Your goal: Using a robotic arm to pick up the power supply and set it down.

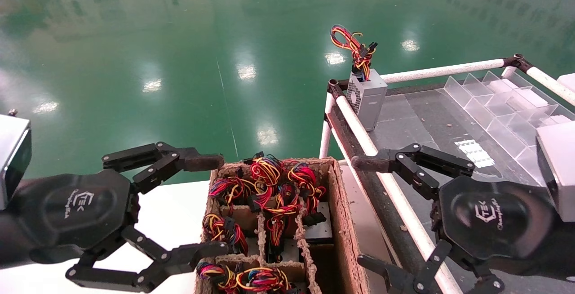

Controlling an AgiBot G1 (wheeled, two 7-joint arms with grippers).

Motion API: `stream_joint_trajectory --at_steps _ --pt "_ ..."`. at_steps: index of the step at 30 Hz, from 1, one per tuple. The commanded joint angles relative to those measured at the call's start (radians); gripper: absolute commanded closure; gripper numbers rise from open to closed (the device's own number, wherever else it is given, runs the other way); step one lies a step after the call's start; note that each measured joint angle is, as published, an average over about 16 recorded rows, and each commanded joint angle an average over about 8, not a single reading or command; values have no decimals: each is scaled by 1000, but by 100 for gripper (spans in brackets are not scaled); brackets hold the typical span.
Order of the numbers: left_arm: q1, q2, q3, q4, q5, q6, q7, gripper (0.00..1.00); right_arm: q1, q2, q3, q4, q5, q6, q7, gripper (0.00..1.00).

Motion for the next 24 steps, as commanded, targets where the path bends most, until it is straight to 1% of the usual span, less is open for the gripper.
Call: stream_joint_trajectory --at_steps 1,24 --pt "0 0 0 0 0 0 0 100 0 0 0 0 0 0 0 0" --pt "0 0 0 0 0 0 0 100 0 0 0 0 0 0 0 0"
